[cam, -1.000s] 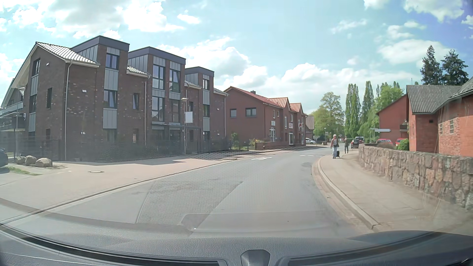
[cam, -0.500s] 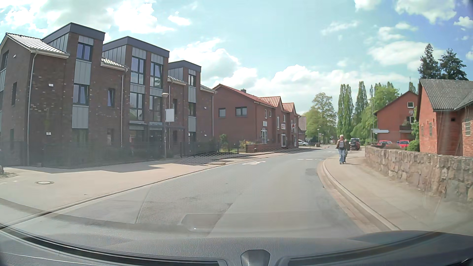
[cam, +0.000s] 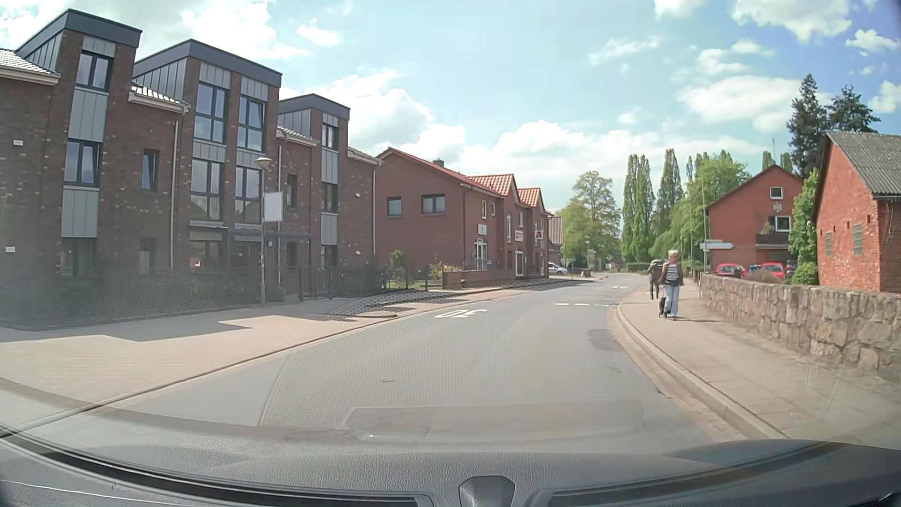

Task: Follow the waypoints while adhering to traffic rules and regulations

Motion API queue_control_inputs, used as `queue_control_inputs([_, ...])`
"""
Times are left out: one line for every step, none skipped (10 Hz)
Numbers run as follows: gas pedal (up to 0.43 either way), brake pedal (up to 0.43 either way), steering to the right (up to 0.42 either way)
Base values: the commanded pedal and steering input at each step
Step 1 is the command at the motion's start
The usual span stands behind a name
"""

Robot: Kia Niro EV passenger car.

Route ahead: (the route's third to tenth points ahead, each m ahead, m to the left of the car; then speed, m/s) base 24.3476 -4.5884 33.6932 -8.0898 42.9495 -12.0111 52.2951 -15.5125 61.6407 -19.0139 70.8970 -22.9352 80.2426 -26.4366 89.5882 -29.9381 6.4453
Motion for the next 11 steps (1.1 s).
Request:
queue_control_inputs([0.0,0.0,0.064])
queue_control_inputs([0.0,0.0,0.066])
queue_control_inputs([0.0,0.0,0.067])
queue_control_inputs([0.0,0.0,0.071])
queue_control_inputs([0.0,0.012,0.075])
queue_control_inputs([0.0,0.012,0.081])
queue_control_inputs([0.0,0.012,0.085])
queue_control_inputs([0.0,0.012,0.089])
queue_control_inputs([0.0,0.012,0.09])
queue_control_inputs([0.0,0.012,0.09])
queue_control_inputs([0.0,0.012,0.085])
